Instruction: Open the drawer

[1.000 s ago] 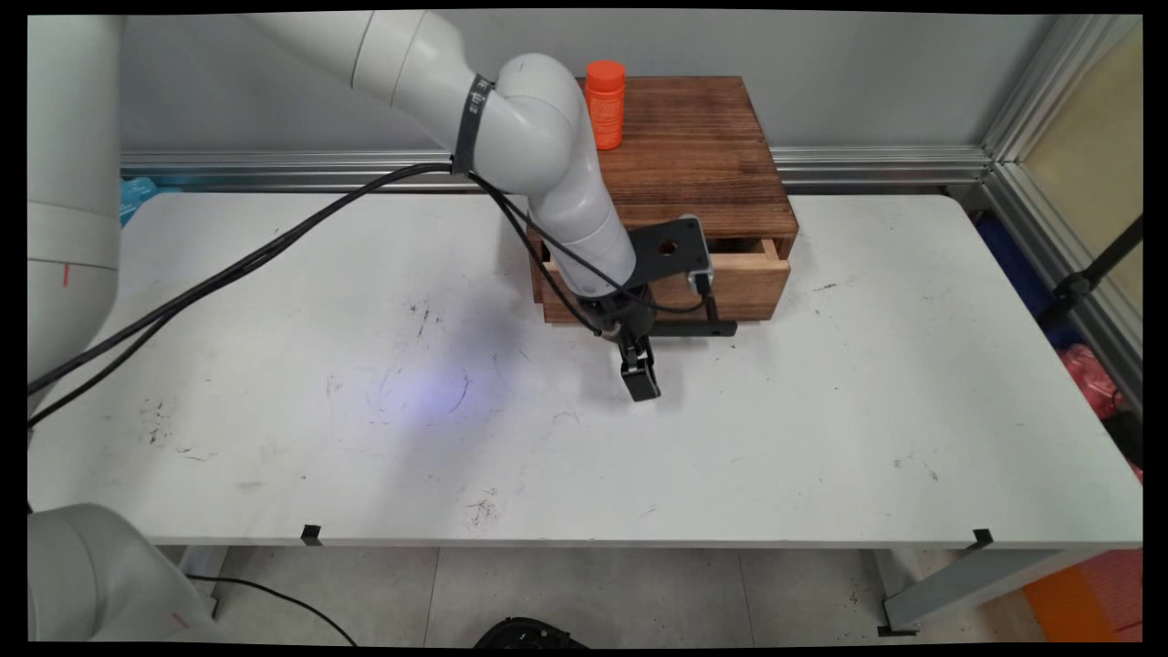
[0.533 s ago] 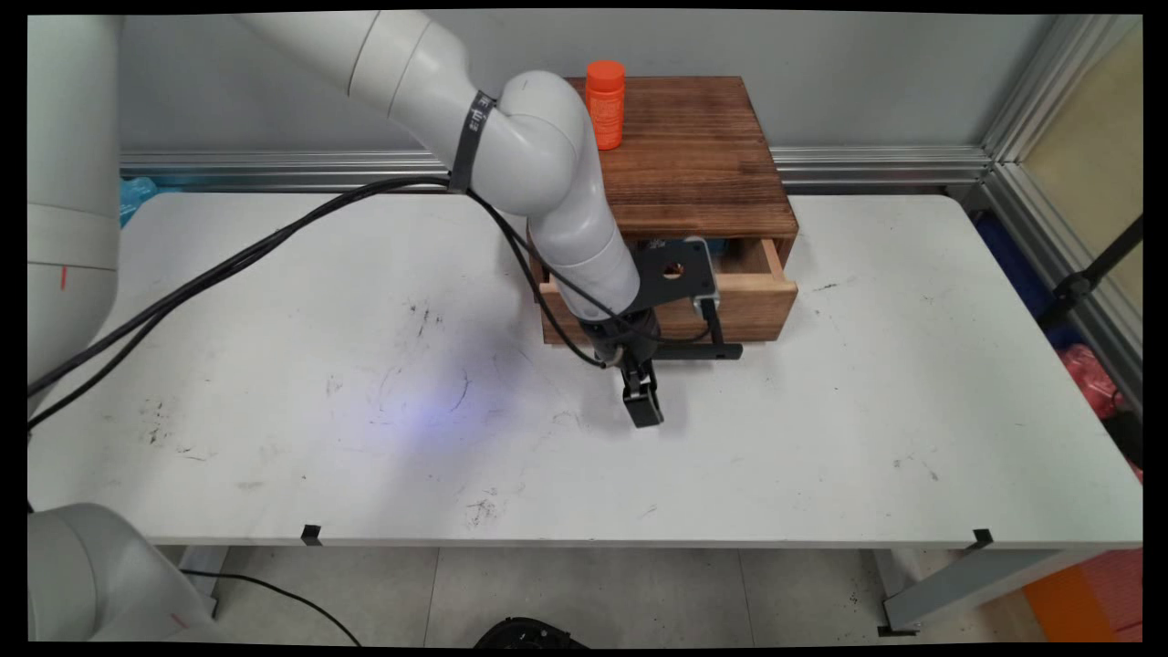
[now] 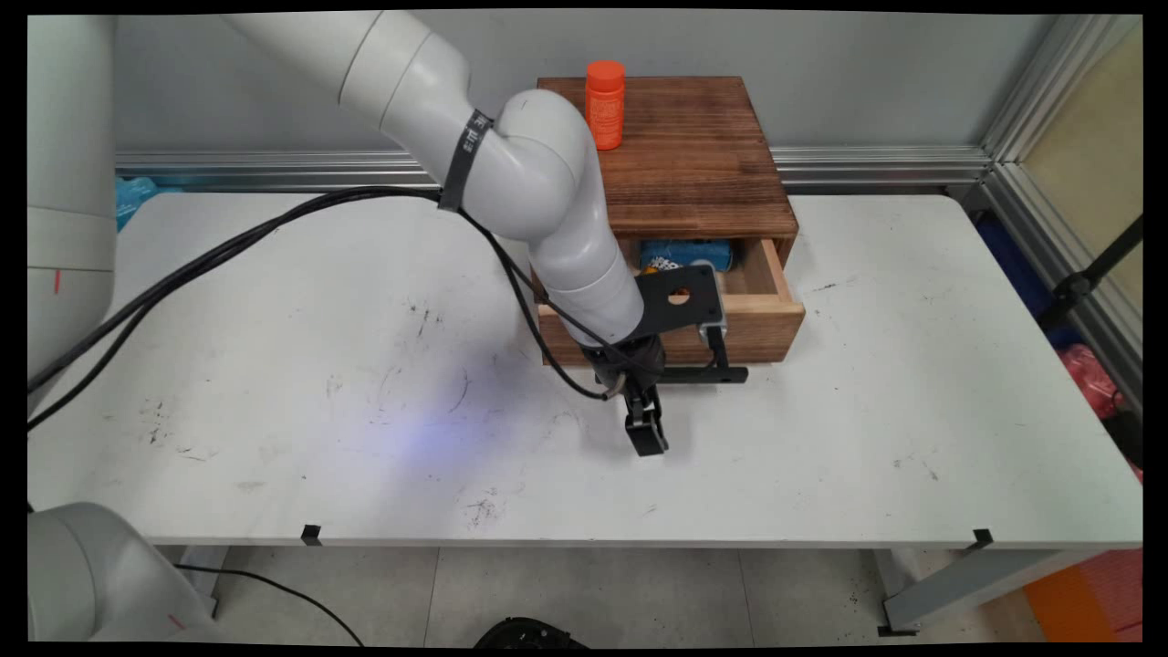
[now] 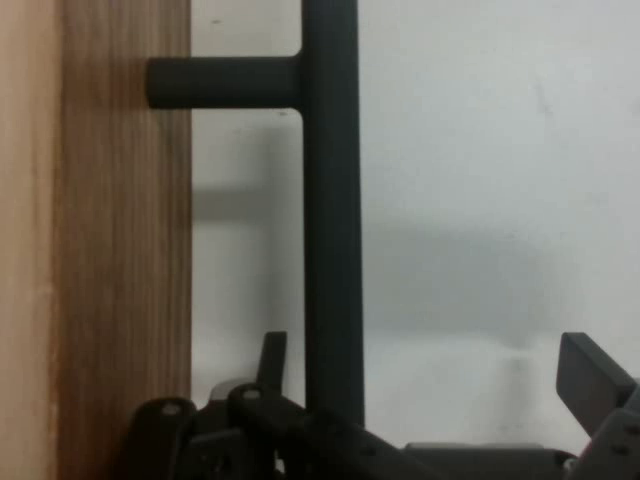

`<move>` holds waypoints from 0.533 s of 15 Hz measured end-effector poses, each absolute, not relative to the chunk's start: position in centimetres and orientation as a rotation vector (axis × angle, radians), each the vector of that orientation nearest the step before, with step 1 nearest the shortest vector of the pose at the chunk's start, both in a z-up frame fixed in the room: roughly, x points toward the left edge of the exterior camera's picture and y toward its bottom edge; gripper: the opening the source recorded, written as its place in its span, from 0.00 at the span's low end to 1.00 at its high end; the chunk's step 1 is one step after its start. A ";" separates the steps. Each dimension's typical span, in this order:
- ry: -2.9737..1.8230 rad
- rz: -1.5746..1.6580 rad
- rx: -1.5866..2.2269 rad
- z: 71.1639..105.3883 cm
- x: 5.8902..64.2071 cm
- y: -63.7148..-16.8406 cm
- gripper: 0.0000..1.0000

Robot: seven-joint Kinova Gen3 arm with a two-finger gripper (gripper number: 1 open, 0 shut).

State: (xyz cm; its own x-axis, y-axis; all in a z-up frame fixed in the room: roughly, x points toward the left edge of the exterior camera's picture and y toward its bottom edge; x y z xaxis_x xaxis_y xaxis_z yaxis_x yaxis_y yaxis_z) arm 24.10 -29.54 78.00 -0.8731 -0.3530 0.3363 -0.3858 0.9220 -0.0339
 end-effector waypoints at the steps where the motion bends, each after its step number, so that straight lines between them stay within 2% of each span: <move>1: -2.754 0.141 0.542 78.0 24.0 -29.3 1.00; 8: -2.755 0.129 0.525 78.0 23.2 -26.3 1.00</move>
State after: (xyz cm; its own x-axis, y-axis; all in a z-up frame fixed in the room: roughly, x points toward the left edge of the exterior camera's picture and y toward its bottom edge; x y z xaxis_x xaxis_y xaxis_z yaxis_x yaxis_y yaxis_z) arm 23.24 -26.29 78.05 -0.8768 -0.3418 0.3382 -0.3720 0.9278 -0.0267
